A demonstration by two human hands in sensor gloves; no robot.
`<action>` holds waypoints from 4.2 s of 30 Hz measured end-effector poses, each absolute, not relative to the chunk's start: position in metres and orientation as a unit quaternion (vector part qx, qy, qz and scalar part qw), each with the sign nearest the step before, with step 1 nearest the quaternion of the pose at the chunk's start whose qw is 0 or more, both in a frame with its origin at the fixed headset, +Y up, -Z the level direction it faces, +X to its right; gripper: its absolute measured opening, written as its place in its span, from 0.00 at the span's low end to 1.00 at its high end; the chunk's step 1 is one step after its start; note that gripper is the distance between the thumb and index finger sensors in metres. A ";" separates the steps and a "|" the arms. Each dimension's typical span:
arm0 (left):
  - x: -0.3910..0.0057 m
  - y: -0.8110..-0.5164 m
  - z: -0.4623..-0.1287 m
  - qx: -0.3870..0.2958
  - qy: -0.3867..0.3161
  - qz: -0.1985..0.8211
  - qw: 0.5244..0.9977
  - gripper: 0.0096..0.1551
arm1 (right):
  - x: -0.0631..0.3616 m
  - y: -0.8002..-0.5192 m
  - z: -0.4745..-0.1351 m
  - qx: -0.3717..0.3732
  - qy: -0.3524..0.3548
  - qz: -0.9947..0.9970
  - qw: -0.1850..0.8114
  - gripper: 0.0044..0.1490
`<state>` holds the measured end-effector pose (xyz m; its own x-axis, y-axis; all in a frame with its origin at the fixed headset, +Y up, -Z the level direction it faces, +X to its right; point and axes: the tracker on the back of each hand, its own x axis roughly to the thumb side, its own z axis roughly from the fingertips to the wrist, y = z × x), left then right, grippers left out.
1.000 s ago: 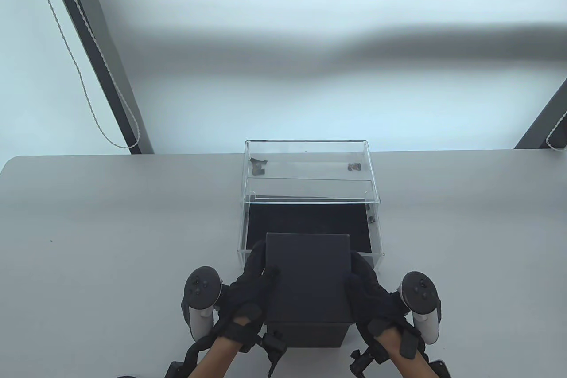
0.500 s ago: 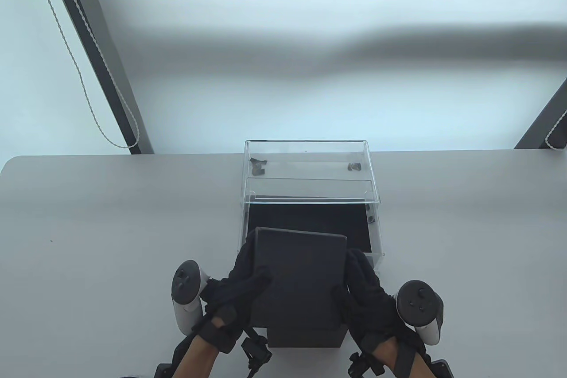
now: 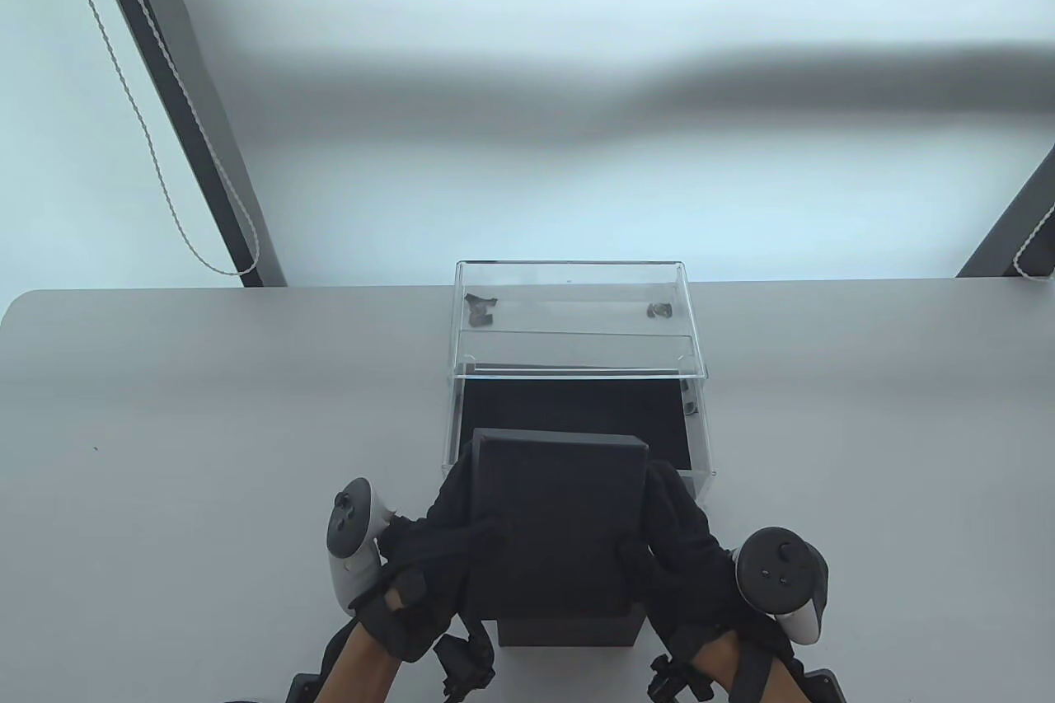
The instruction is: Pour number blocks into a drawer
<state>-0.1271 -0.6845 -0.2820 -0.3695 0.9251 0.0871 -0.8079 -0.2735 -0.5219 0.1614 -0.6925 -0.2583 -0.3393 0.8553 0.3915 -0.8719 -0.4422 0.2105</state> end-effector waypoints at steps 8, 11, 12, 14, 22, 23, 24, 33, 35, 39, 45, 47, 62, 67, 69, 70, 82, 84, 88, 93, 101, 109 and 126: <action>-0.126 -0.678 -0.282 -0.120 -0.270 0.809 0.508 0.50 | 0.161 -0.693 -0.259 0.235 -0.018 0.820 0.521 0.51; -0.130 -0.675 -0.283 -0.107 -0.273 0.805 0.516 0.49 | 0.162 -0.692 -0.259 0.240 -0.022 0.817 0.524 0.50; -0.133 -0.674 -0.283 -0.103 -0.271 0.807 0.515 0.49 | 0.163 -0.691 -0.260 0.243 -0.023 0.817 0.522 0.49; -0.138 -0.672 -0.284 -0.092 -0.265 0.814 0.508 0.48 | 0.163 -0.690 -0.260 0.247 -0.025 0.819 0.517 0.48; -0.184 -0.675 -0.293 0.013 -0.171 0.842 0.512 0.47 | 0.162 -0.691 -0.259 0.251 -0.023 0.822 0.511 0.48; -0.191 -0.675 -0.293 0.031 -0.155 0.843 0.514 0.47 | 0.162 -0.691 -0.259 0.251 -0.023 0.822 0.511 0.48; -0.199 -0.674 -0.294 0.050 -0.144 0.839 0.522 0.47 | 0.162 -0.691 -0.259 0.251 -0.024 0.821 0.512 0.48; -0.249 -0.668 -0.291 0.151 -0.077 0.760 0.627 0.47 | 0.161 -0.691 -0.259 0.255 -0.025 0.821 0.510 0.48; -0.255 -0.667 -0.290 0.165 -0.063 0.730 0.660 0.47 | 0.160 -0.691 -0.259 0.256 -0.025 0.821 0.510 0.48; -0.262 -0.666 -0.288 0.187 -0.034 0.650 0.736 0.47 | 0.160 -0.691 -0.259 0.256 -0.025 0.821 0.510 0.48; -0.257 -0.675 -0.294 0.167 -0.009 0.495 0.853 0.47 | 0.160 -0.691 -0.259 0.256 -0.025 0.821 0.510 0.48; -0.253 -0.679 -0.296 0.153 -0.003 0.446 0.882 0.46 | 0.160 -0.690 -0.258 0.258 -0.020 0.824 0.504 0.48; -0.243 -0.717 -0.311 0.064 0.011 0.305 0.950 0.44 | 0.158 -0.691 -0.258 0.257 -0.021 0.825 0.502 0.48; -0.239 -0.729 -0.316 0.033 0.018 0.303 0.952 0.40 | 0.158 -0.691 -0.258 0.257 -0.021 0.825 0.502 0.48; -0.238 -0.733 -0.318 0.021 0.019 0.291 0.956 0.39 | 0.158 -0.691 -0.258 0.257 -0.021 0.825 0.502 0.48; -0.237 -0.734 -0.319 0.015 0.020 0.282 0.959 0.38 | 0.158 -0.691 -0.258 0.257 -0.021 0.825 0.502 0.48; -0.227 -0.752 -0.325 -0.062 0.018 0.275 0.959 0.34 | 0.158 -0.691 -0.258 0.257 -0.021 0.825 0.502 0.49; -0.226 -0.751 -0.326 -0.063 0.016 0.283 0.957 0.33 | 0.157 -0.690 -0.257 0.265 -0.024 0.827 0.495 0.49; -0.224 -0.747 -0.324 -0.060 0.009 0.305 0.951 0.35 | 0.152 -0.686 -0.252 0.283 -0.043 0.839 0.462 0.50; -0.223 -0.741 -0.321 -0.051 0.004 0.349 0.936 0.38 | 0.139 -0.678 -0.240 0.325 -0.085 0.860 0.384 0.52; -0.219 -0.732 -0.318 -0.027 -0.011 0.363 0.931 0.38 | 0.115 -0.682 -0.227 0.386 -0.079 0.874 0.285 0.55; -0.217 -0.733 -0.317 -0.028 -0.012 0.370 0.928 0.38 | 0.103 -0.691 -0.228 0.388 -0.053 0.895 0.213 0.50; -0.213 -0.733 -0.314 -0.028 -0.017 0.378 0.925 0.38 | 0.084 -0.692 -0.228 0.357 -0.070 0.930 0.061 0.33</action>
